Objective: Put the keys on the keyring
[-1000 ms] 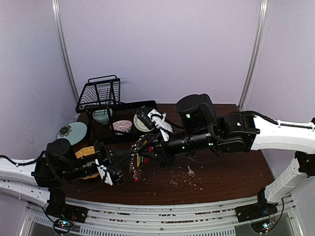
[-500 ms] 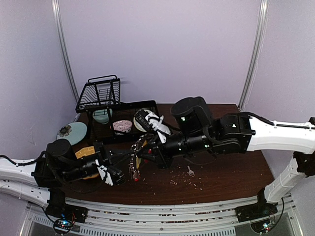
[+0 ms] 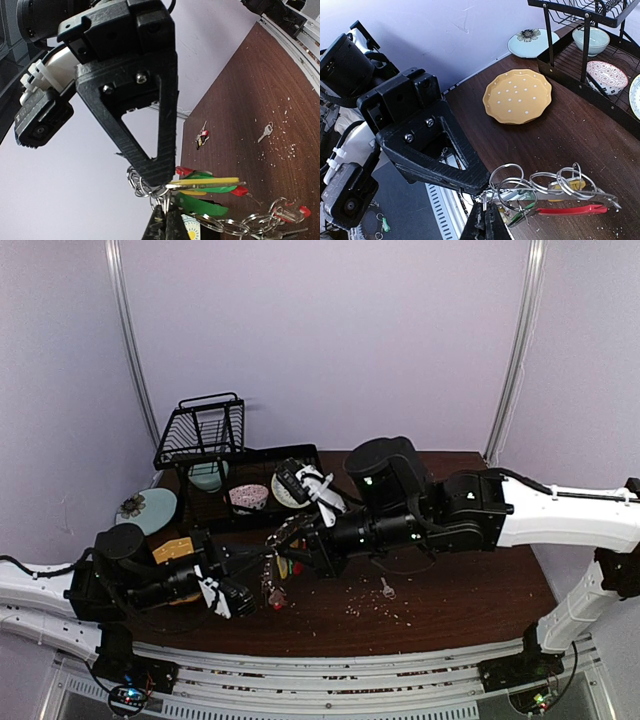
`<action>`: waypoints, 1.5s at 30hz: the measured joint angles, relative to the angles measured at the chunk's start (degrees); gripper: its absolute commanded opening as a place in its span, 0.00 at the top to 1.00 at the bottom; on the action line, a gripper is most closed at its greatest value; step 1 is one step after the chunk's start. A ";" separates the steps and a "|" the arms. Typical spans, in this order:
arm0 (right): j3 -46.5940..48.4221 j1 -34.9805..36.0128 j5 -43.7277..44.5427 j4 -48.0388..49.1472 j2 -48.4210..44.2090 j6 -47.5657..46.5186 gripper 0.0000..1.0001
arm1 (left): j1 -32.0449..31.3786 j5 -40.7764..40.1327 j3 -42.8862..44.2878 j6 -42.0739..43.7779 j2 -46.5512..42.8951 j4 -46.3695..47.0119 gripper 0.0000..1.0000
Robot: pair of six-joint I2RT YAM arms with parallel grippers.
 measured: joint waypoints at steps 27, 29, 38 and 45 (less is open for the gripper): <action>-0.22 -0.70 -4.48 2.89 2.36 2.60 1.00 | -0.15 -3.52 -0.72 -1.81 0.44 -0.94 1.00; -0.42 -0.85 -4.63 3.56 2.54 3.13 1.00 | -0.15 -4.17 -0.72 -2.64 0.44 -0.94 1.00; -2.60 -1.64 -4.76 8.85 3.06 5.44 1.00 | -0.09 -7.85 -0.68 -11.80 1.81 -0.72 1.00; -3.13 -1.33 -0.07 10.62 3.02 6.23 1.00 | -0.11 -12.48 3.21 -20.76 6.23 -1.92 1.00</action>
